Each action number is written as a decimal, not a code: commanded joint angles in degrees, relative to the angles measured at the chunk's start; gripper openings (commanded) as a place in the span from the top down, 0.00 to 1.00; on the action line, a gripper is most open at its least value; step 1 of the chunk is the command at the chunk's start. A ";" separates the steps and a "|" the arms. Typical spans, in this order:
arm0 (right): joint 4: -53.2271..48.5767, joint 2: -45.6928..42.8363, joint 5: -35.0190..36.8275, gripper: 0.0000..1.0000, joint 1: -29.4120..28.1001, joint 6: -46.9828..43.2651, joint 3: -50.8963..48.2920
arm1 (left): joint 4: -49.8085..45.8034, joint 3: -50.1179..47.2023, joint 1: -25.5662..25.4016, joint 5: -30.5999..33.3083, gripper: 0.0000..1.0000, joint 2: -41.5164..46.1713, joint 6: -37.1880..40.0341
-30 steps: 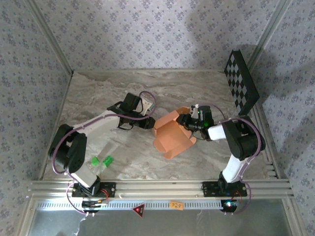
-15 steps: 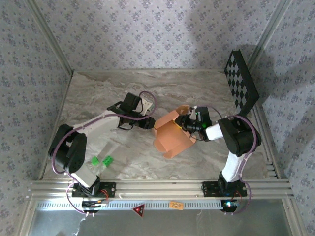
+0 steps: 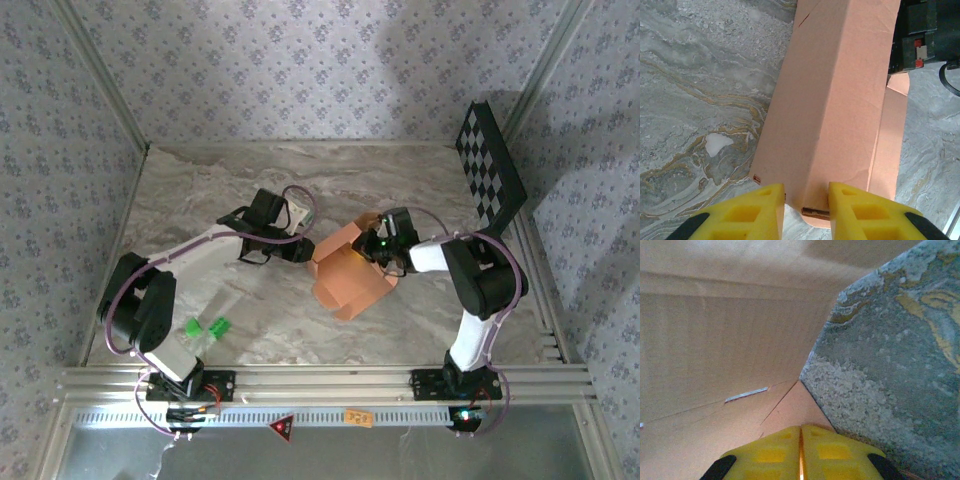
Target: Fold the paper box
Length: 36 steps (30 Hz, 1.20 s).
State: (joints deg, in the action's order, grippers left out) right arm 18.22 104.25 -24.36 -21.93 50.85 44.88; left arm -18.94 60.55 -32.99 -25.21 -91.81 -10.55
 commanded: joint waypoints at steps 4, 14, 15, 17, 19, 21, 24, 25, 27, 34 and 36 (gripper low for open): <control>-21.42 2.87 12.78 0.89 -3.22 -6.12 2.02 | -7.11 -1.58 0.02 4.63 0.71 -0.26 1.05; -24.52 1.94 16.86 0.91 -7.05 -11.22 4.51 | -8.40 -1.63 0.02 4.82 0.71 0.65 1.13; -24.02 1.08 15.58 0.90 -7.14 -11.44 4.55 | -8.56 -1.88 -0.06 4.91 0.71 0.79 1.06; -23.03 -1.19 13.31 0.86 -7.25 -11.91 4.21 | -8.55 -2.40 -0.05 5.41 0.71 0.99 0.97; -22.87 -4.11 12.08 0.83 -7.21 -11.90 3.10 | -8.70 -2.85 0.03 5.70 0.71 1.19 0.71; -23.18 -7.87 11.40 0.81 -6.80 -11.73 1.27 | -9.00 -2.99 0.02 5.77 0.71 1.51 0.40; -25.35 -13.13 11.31 0.79 -5.94 -12.17 -0.76 | -9.93 -3.24 -0.04 6.08 0.71 2.25 0.26; -26.27 -14.45 11.27 0.78 -5.52 -12.55 -1.22 | -10.35 -3.24 -0.04 6.27 0.71 2.50 0.26; -28.33 -17.26 11.28 0.76 -4.48 -13.47 -2.31 | -11.43 -3.41 -0.02 6.41 0.70 3.11 0.21; -33.71 -23.64 10.93 0.73 -0.23 -17.30 -4.58 | -13.46 -5.73 -0.05 6.82 0.70 6.49 -0.34; -33.90 -24.52 10.54 0.72 1.05 -17.97 -4.96 | -14.29 -6.14 -0.04 7.02 0.70 7.47 -0.44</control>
State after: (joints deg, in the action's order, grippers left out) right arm -11.55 81.38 -13.34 -22.35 35.53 41.12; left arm -25.52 56.58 -32.99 -20.36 -84.90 -10.63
